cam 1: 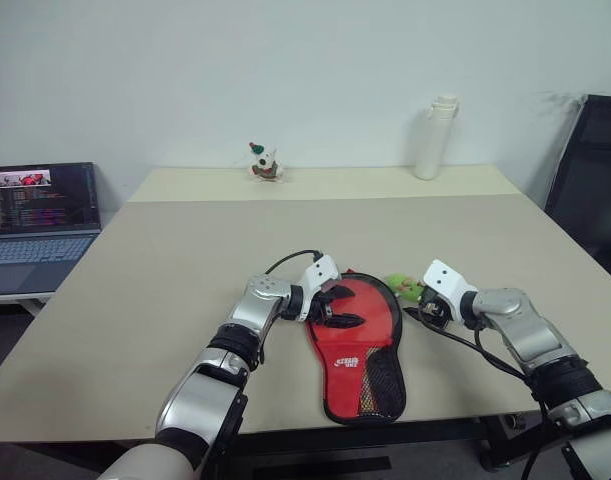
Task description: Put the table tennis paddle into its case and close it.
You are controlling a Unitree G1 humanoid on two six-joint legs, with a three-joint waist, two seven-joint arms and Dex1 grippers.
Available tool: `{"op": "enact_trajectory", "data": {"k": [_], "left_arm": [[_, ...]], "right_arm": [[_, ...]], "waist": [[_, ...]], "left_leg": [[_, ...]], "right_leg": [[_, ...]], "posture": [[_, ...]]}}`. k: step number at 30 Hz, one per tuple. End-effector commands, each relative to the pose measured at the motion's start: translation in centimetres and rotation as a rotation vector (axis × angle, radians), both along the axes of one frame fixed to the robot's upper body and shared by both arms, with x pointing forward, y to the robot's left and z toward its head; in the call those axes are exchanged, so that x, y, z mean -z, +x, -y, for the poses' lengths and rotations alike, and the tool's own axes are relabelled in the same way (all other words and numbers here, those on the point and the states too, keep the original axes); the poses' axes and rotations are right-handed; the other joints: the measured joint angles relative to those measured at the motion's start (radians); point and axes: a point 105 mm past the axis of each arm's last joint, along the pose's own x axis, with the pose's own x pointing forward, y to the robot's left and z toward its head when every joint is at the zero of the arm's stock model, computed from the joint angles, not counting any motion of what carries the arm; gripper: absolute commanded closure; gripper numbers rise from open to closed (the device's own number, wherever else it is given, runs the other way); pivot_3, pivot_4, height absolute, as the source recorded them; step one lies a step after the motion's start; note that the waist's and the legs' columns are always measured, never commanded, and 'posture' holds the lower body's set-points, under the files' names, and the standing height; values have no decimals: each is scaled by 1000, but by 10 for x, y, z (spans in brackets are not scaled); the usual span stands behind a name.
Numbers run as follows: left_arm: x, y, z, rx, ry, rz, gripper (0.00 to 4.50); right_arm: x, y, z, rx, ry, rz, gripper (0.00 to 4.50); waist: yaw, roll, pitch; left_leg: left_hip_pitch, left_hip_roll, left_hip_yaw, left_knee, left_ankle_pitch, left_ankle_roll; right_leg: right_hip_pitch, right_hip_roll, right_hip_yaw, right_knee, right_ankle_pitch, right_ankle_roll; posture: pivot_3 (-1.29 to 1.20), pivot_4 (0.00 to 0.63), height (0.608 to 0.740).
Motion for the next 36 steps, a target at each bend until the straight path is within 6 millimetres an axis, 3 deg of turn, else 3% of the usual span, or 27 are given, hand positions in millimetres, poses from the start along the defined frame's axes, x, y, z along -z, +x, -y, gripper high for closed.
{"op": "enact_trajectory", "data": {"k": [1, 5, 13, 22, 28, 36], "left_arm": [[-7, -2, 6, 43, 5, 30, 816], [-1, -4, 9, 68, 43, 33, 789], [11, -8, 15, 101, 89, 23, 789], [25, -11, 21, 102, 114, -20, 789], [35, -14, 22, 97, 129, -50, 789], [34, -13, 33, 85, 117, -60, 789]], "right_arm": [[-9, 17, 6, 57, -36, 76, 871], [-9, 26, 9, 101, -39, 90, 1675], [-4, 26, 17, 106, -80, 80, 4451], [-16, 11, 28, 40, -170, 101, 4486], [-18, -32, 31, -55, -209, 28, 4486], [-9, -89, 5, -181, -198, -82, 4486]], "waist": [[-1, 0, 0], [0, 0, 0], [1, 0, 0], [4, 1, 0], [9, 1, -1], [10, 1, -2]], "left_leg": [[1, 0, 0, 0, 0, 0], [1, 0, 0, 1, 0, 0], [1, 0, 0, 1, 0, 0], [1, 0, 0, 1, 0, 0], [1, -1, -1, 1, 0, 0], [5, -1, -1, 2, 0, 0]], "right_leg": [[0, 0, 0, 1, 0, 0], [0, 0, 0, 2, 0, 0], [1, -2, 0, 2, 1, -1], [1, -2, 0, 1, 0, 0], [3, -2, -1, 0, 0, 0], [7, -2, -3, 0, 0, 1]], "posture": [[0, 150, 740], [0, 150, 740], [0, 150, 740], [0, 150, 740], [0, 150, 740], [0, 150, 740]]}}
